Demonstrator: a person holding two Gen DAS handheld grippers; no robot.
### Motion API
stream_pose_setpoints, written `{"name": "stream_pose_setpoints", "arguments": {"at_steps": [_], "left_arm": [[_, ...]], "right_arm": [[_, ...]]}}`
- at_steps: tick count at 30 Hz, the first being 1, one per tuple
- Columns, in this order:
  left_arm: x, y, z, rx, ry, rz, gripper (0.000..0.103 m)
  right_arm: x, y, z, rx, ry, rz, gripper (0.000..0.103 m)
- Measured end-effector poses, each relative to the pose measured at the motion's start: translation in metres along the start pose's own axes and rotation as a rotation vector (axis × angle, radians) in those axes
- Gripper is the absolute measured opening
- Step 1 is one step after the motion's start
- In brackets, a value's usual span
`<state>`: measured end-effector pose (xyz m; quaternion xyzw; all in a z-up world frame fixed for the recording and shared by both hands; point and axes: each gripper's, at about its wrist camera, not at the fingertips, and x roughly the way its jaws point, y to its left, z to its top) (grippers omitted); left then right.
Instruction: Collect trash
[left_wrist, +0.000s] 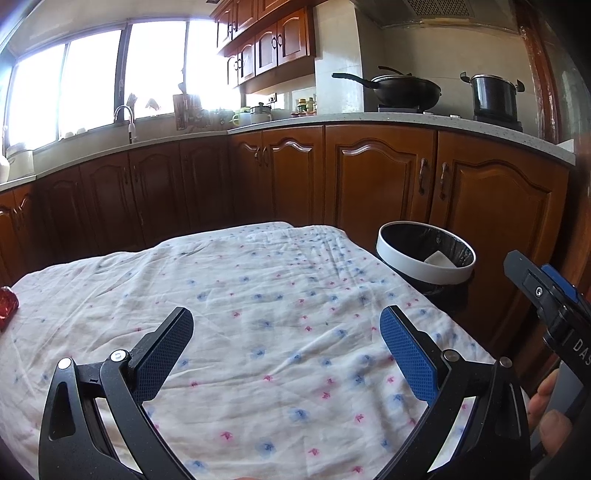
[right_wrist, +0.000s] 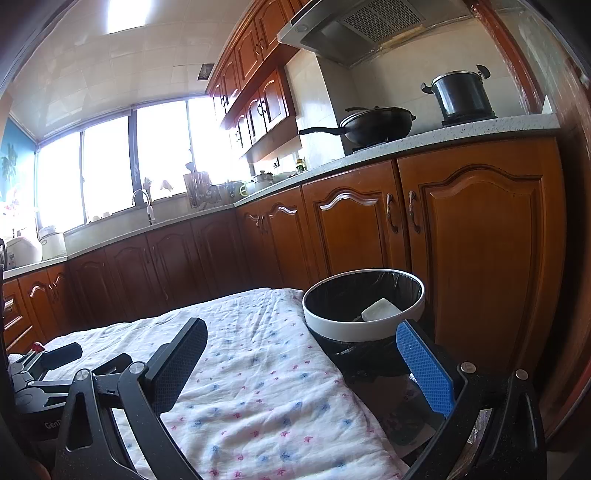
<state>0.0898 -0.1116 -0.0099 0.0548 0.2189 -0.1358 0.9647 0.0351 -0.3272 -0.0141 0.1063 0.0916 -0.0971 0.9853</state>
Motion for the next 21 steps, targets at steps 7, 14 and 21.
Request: {"name": "stream_pose_setpoints", "arguments": {"at_steps": [7, 14, 21], "left_arm": [[0.0008, 0.0011, -0.0001, 0.001, 0.002, -0.003, 0.103], [0.0029, 0.0041, -0.0001, -0.001, 0.01, -0.008, 0.103], [0.0064, 0.0101, 0.0013, -0.014, 0.032, -0.017, 0.103]], "right_arm": [[0.0005, -0.0002, -0.0002, -0.001, 0.003, 0.003, 0.103], [0.0032, 0.0011, 0.0015, 0.004, 0.024, 0.005, 0.103], [0.0076, 0.0045, 0.002, 0.009, 0.076, 0.008, 0.103]]}}
